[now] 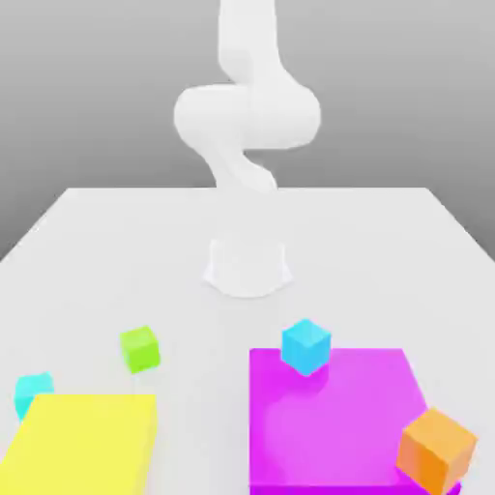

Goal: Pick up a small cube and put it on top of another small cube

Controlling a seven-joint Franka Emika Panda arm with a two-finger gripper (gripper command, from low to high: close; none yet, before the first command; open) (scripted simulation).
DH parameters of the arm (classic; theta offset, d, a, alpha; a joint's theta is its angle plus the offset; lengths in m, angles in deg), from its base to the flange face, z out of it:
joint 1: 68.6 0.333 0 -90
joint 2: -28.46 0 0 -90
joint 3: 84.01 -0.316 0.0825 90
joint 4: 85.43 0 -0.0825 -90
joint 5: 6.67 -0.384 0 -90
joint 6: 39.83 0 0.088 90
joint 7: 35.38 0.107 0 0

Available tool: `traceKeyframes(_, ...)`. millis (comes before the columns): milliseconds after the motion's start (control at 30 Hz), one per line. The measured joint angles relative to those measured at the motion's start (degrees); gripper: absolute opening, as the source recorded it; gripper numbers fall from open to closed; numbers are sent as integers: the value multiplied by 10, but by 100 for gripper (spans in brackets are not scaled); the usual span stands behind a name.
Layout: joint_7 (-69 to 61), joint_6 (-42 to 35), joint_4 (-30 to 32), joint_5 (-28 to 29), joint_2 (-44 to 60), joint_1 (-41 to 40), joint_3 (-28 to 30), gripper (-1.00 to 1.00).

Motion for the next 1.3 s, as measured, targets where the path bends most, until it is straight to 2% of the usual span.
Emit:
traceKeyframes(300,-204,76,36,-40,185,28,142,0)
traceKeyframes(600,-442,148,70,-132,377,12,248,0)
traceKeyframes(733,-549,178,85,-174,463,-30,254,0)
traceKeyframes(900,-654,223,101,-197,562,-90,248,0)
traceKeyframes(1067,-729,287,79,-280,657,-166,162,0)
traceKeyframes(1100,-738,295,76,-292,669,-175,151,-100)
traceKeyframes(1300,-742,297,74,-298,675,-179,145,-100)
